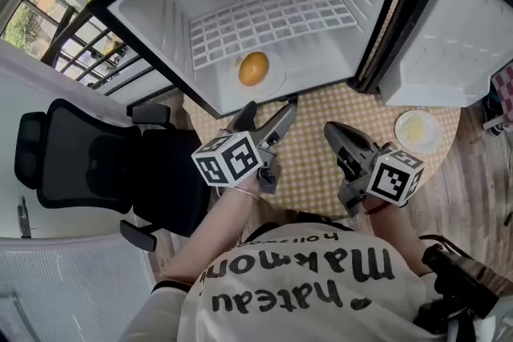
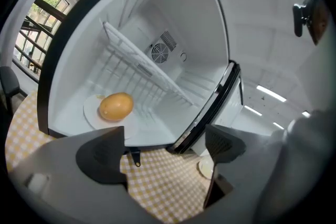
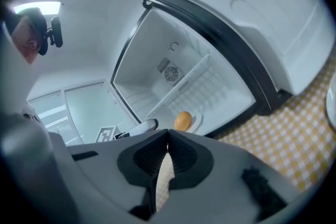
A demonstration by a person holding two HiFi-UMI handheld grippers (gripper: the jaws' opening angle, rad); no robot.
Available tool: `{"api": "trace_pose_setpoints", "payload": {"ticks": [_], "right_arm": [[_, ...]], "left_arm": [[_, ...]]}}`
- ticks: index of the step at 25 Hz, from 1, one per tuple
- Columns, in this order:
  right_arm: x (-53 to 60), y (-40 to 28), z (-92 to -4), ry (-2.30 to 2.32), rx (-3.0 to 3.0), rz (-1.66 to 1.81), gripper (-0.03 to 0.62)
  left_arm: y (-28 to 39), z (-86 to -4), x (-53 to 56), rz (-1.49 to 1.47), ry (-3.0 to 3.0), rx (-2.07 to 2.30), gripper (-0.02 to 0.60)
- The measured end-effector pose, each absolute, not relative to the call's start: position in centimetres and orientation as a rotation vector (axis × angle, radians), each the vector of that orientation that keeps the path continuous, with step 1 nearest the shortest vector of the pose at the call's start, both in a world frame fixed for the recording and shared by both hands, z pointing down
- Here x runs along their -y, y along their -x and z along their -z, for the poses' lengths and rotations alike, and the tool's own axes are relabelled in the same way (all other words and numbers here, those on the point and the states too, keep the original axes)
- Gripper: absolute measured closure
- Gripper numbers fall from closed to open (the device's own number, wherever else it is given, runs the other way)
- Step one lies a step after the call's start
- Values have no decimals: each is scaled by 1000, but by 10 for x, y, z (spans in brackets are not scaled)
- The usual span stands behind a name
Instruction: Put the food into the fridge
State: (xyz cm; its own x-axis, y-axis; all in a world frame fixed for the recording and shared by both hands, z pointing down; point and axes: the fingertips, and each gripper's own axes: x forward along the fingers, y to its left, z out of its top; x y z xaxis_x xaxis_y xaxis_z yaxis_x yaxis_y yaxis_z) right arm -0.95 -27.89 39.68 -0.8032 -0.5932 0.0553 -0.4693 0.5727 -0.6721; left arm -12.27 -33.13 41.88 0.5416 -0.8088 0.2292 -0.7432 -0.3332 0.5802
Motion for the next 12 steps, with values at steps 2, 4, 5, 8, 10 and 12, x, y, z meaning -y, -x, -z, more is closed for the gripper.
{"api": "trace_pose_setpoints", "payload": {"ticks": [2,4,5,8,10,12], "right_arm": [[278,15,-373,897,-2687,916,579],[273,25,-352,916,-2754,776,579],[269,30,-344,936,-2779,713,579],[253,42,-325,996,-2798,607,579],[242,48,-318,1036,-2784,585,579],[229,55,-313,1070,-2775,571,579]], "left_arm": [[128,-398,322,270,-2179,1203,168],[137,-379,308,391,-2217,1151,262],[141,-369,300,434,-2246,1129,333],[155,-342,272,497,-2344,1067,521],[163,-328,253,501,-2402,1018,575],[170,-316,234,473,-2465,983,577]]}}
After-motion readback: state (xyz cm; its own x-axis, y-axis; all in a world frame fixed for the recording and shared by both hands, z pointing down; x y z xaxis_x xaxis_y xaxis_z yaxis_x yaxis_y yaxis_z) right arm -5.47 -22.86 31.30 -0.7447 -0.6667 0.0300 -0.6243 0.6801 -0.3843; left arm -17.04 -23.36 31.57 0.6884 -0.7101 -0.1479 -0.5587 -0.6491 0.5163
